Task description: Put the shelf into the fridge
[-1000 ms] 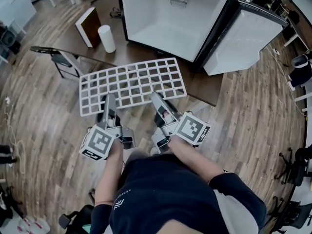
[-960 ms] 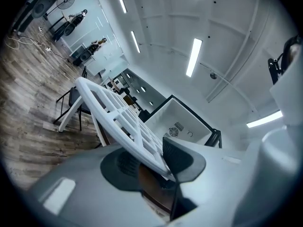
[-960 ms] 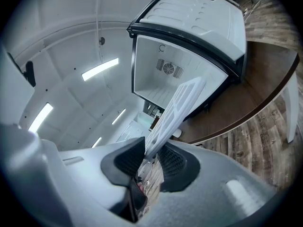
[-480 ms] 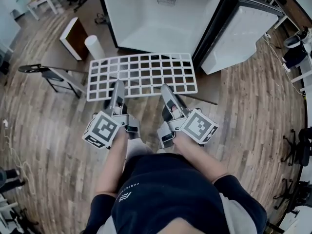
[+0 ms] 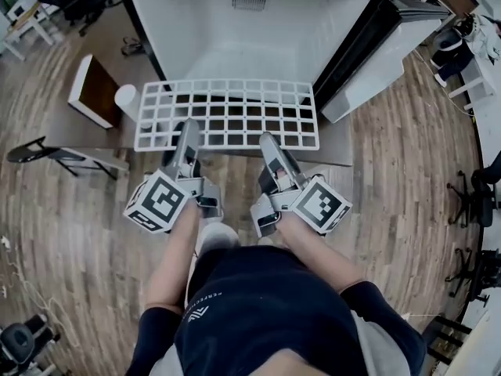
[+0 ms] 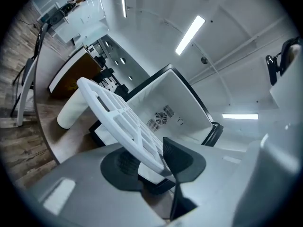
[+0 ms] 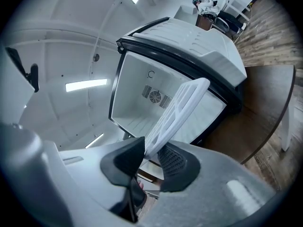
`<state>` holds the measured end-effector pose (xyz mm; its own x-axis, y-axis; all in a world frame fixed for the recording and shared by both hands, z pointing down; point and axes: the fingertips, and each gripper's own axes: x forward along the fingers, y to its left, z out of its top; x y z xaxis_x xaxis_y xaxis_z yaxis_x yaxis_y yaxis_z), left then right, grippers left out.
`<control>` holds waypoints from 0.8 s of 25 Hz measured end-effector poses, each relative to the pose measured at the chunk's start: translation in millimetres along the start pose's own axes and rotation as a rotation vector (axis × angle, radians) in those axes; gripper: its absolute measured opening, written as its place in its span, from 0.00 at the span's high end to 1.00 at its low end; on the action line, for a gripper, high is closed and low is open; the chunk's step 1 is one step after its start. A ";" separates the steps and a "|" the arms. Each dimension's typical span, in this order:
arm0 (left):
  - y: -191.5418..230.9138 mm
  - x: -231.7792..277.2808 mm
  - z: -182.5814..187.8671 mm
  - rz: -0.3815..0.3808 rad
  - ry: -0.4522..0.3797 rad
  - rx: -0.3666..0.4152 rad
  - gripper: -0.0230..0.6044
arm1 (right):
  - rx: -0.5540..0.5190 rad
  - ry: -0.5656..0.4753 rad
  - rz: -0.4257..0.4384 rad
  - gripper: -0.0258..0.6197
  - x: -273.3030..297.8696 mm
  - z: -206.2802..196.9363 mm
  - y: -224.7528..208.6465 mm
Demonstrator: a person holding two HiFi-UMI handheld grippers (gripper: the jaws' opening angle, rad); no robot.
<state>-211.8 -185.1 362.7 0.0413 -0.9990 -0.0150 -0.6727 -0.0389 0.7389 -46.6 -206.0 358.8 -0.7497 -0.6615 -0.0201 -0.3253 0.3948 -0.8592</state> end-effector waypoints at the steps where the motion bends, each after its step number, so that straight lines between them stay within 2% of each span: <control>1: 1.5 6.2 2.2 -0.006 0.014 0.007 0.74 | -0.004 -0.010 -0.005 0.82 4.0 2.1 -0.4; 5: 2.5 28.4 6.0 -0.033 0.063 0.015 0.74 | -0.009 -0.049 -0.040 0.82 13.2 12.1 -4.5; 9: -1.3 48.1 7.0 -0.097 0.082 -0.024 0.74 | -0.009 -0.087 -0.060 0.82 20.7 20.4 -6.5; 16: -0.8 65.2 8.9 -0.113 0.124 -0.014 0.74 | -0.012 -0.131 -0.085 0.82 28.3 29.0 -10.0; 20: -1.6 73.2 9.1 -0.129 0.132 -0.044 0.74 | -0.002 -0.143 -0.101 0.82 32.7 33.1 -11.7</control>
<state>-214.5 -258.4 354.3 0.2233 -0.9744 -0.0254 -0.6224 -0.1626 0.7656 -48.2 -253.3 351.3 -0.6235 -0.7818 -0.0061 -0.3961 0.3226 -0.8597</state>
